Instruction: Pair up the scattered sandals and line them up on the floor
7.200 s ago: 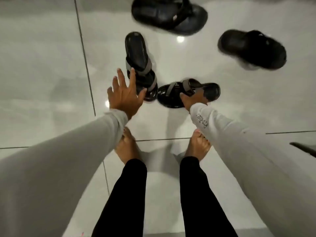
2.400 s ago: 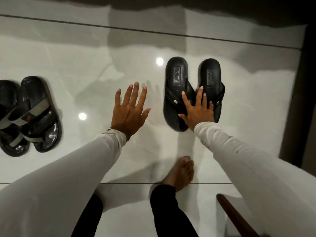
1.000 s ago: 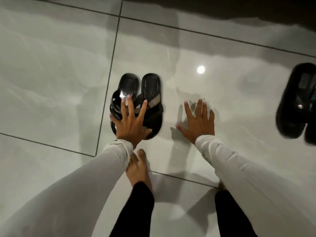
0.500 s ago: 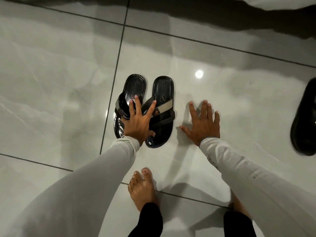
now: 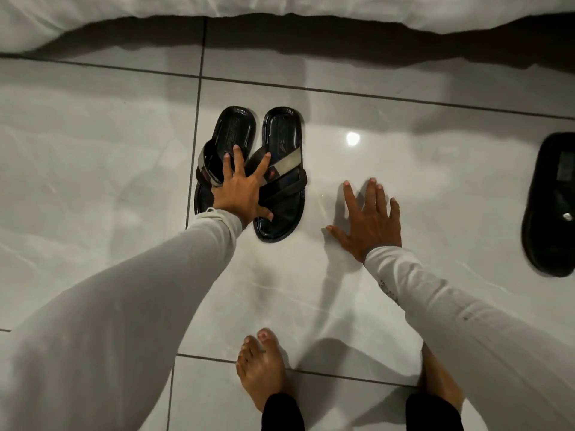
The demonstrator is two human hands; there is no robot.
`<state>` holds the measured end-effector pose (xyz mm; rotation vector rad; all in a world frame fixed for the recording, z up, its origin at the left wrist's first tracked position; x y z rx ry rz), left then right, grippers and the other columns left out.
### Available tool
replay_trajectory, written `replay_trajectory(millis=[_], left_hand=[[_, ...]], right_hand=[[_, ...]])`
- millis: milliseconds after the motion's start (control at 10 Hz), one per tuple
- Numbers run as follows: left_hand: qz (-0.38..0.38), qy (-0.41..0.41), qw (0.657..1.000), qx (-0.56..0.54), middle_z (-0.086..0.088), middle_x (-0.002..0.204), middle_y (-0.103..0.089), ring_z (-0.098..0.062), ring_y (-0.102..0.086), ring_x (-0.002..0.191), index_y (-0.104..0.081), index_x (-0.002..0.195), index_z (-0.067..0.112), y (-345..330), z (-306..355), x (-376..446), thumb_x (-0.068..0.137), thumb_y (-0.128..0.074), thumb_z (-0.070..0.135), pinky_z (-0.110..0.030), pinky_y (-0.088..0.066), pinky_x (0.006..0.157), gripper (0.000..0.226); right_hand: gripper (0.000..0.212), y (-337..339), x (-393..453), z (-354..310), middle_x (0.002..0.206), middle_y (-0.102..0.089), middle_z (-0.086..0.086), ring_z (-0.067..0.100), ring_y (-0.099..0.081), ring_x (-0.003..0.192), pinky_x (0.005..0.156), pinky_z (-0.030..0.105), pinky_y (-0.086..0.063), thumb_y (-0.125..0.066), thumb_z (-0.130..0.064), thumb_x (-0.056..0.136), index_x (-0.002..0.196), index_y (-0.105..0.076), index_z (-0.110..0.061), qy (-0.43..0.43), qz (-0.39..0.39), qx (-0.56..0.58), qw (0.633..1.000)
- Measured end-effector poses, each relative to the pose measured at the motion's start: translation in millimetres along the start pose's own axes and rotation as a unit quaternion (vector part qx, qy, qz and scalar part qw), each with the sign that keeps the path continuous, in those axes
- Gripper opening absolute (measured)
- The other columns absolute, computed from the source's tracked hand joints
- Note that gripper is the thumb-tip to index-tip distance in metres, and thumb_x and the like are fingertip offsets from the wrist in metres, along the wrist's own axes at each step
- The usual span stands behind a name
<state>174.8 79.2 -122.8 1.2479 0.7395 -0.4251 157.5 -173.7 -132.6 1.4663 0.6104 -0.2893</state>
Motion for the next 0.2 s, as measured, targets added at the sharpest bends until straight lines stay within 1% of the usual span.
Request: replay_trajectory(millis=[100, 200], left_hand=[[-0.01, 0.009, 1.0, -0.013, -0.016, 0.168, 0.022, -0.044, 0.014, 0.155, 0.003, 0.16, 0.041, 0.7, 2.2, -4.0, 0.069, -0.089, 0.043, -0.076, -0.033, 0.11, 0.13], [0.039, 0.003, 0.999, 0.01, -0.017, 0.168, 0.022, -0.042, 0.013, 0.156, 0.004, 0.16, 0.038, 5.8, 10.4, -15.1, 0.072, -0.087, 0.045, -0.078, -0.029, 0.111, 0.126]], right_hand=[[0.098, 3.1, -1.4, 8.3, 0.164, -0.006, 0.025, 0.04, -0.012, 0.151, 0.118, 0.057, -0.017, -0.045, -0.075, 0.081, 0.157, -0.005, -0.028, -0.001, -0.006, -0.005, 1.0], [0.097, 18.8, -2.3, 17.5, 0.164, -0.006, 0.025, 0.04, -0.012, 0.152, 0.118, 0.057, -0.017, -0.045, -0.073, 0.082, 0.158, -0.002, -0.028, -0.006, -0.007, -0.011, 1.0]])
Point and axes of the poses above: each hand's wrist, its own x-axis towards the middle knuckle, its own y-axis out of the back of the hand, z = x × y, the point moved 3 cm from there along x, towards the middle knuckle
